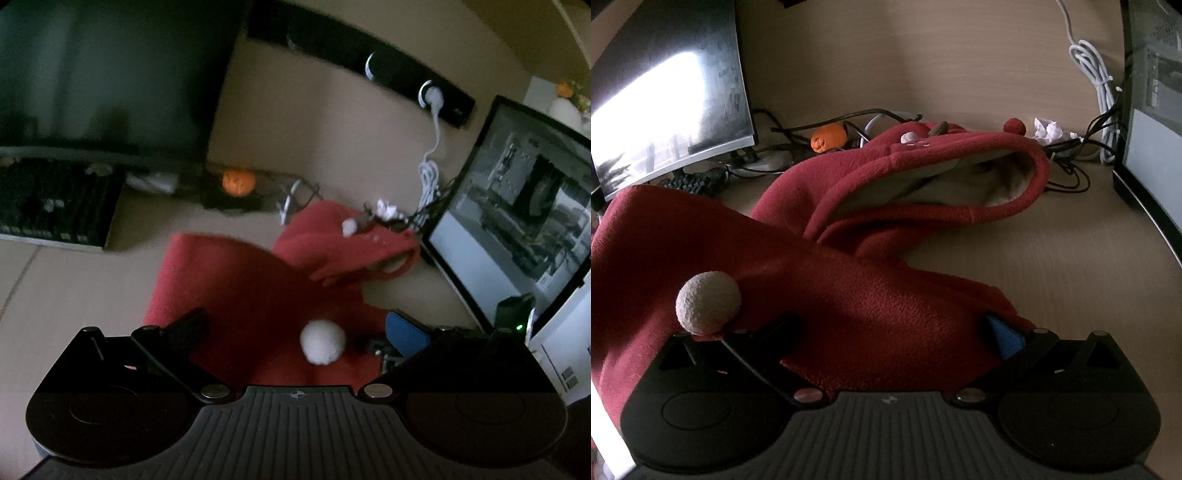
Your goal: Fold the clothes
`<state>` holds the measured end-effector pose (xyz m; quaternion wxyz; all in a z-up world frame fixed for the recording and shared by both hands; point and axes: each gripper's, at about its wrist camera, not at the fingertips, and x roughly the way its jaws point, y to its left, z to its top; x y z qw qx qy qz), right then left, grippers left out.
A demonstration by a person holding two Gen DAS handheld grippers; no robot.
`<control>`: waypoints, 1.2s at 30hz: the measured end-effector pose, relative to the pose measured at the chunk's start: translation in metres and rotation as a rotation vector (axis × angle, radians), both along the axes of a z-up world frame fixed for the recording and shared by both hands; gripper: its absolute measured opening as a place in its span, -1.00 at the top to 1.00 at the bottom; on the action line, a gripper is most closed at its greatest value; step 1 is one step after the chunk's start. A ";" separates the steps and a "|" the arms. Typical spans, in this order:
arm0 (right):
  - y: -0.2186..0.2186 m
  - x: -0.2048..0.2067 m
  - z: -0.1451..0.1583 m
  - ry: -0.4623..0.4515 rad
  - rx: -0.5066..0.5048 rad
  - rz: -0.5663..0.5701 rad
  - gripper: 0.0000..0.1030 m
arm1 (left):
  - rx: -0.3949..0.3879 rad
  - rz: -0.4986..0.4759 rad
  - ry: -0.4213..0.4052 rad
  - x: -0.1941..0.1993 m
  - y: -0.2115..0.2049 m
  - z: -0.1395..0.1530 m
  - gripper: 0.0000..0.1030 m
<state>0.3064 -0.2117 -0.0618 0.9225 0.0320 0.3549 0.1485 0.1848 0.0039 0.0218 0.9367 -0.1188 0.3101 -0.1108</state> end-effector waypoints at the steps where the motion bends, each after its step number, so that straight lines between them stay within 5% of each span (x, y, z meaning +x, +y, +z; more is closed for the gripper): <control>1: -0.001 0.001 0.001 0.005 0.004 0.004 -1.00 | 0.010 -0.006 -0.004 0.001 -0.001 0.003 -1.00; 4: -0.013 0.000 0.018 0.010 0.010 0.014 -1.00 | -0.054 -0.136 0.104 0.011 -0.006 -0.006 -1.00; 8: -0.036 -0.004 0.045 -0.082 -0.122 -0.071 -1.00 | -0.149 -0.293 0.269 0.014 -0.025 -0.042 -1.00; 11: -0.040 0.019 0.022 -0.001 -0.258 -0.095 -1.00 | -0.188 -0.257 0.364 0.026 -0.031 -0.074 -1.00; 16: -0.029 0.009 0.010 0.018 -0.260 -0.142 -1.00 | -0.275 -0.182 0.400 0.045 -0.020 -0.088 -1.00; 21: 0.015 -0.029 0.007 0.066 -0.227 -0.072 -1.00 | -0.153 -0.150 0.354 0.057 -0.003 -0.082 -1.00; 28: 0.121 -0.092 0.004 0.056 -0.133 0.284 -1.00 | 0.013 0.033 0.321 0.114 0.058 -0.077 -1.00; 32: 0.108 -0.097 0.038 -0.008 -0.046 0.323 -1.00 | 0.066 0.043 0.282 0.127 0.074 -0.055 -1.00; 36: 0.059 -0.094 0.075 -0.105 -0.020 0.219 -1.00 | 0.105 -0.028 0.204 0.102 0.075 -0.034 -1.00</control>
